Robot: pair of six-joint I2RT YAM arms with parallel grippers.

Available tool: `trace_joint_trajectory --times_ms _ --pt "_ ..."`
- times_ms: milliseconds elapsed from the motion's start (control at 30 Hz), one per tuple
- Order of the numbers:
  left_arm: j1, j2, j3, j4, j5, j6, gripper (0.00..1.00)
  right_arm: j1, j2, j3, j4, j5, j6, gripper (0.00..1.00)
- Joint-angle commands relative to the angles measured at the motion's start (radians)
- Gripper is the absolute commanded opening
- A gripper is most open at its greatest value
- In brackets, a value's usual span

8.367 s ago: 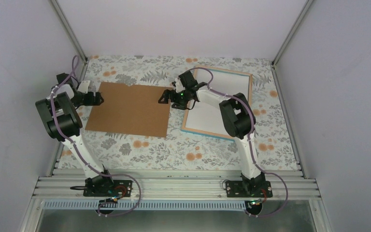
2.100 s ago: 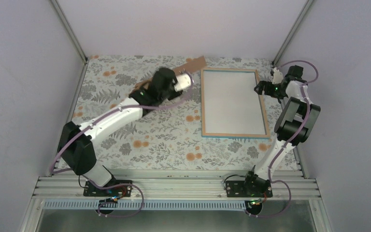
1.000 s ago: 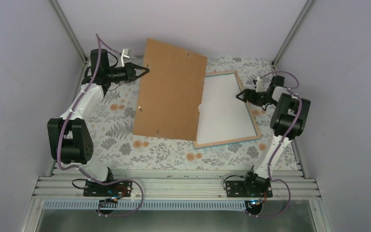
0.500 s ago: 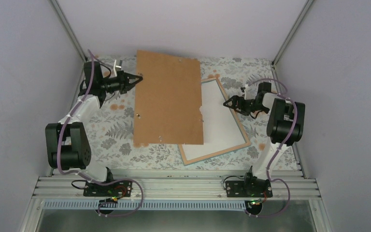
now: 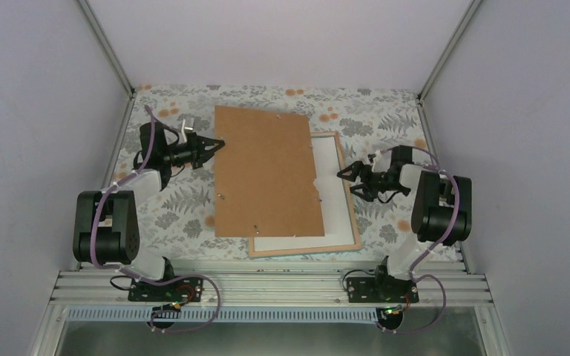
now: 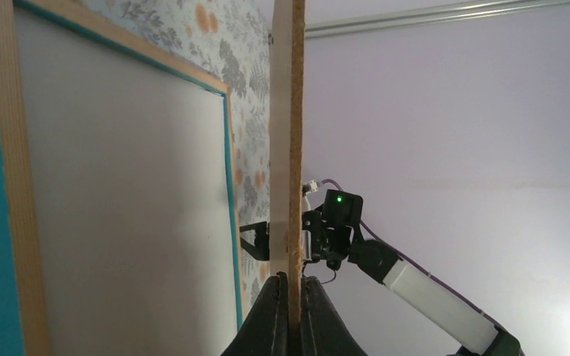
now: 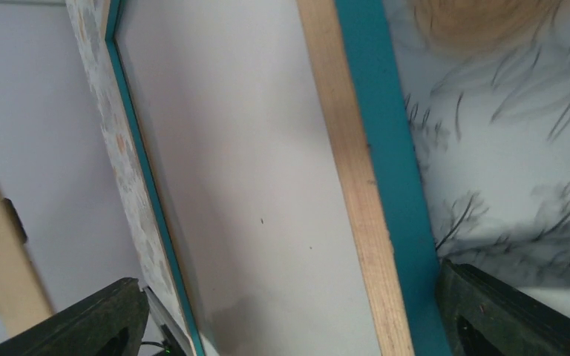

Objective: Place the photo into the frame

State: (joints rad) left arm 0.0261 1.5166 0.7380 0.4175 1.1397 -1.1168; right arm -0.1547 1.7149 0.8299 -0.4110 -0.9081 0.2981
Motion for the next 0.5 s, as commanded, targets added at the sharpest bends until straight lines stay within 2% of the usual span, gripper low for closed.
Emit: trace_joint_trajectory --times_ms 0,300,467 --pt "-0.027 -0.006 -0.050 0.220 -0.023 -0.075 0.02 0.035 -0.041 -0.098 0.061 -0.019 0.195 0.98" --pt "-0.089 0.096 -0.054 0.183 -0.064 0.076 0.02 0.040 -0.071 -0.118 0.106 -0.067 0.213 1.00" --pt "-0.107 0.193 -0.026 0.246 -0.084 0.038 0.02 0.040 -0.067 -0.114 0.101 -0.063 0.205 0.99"
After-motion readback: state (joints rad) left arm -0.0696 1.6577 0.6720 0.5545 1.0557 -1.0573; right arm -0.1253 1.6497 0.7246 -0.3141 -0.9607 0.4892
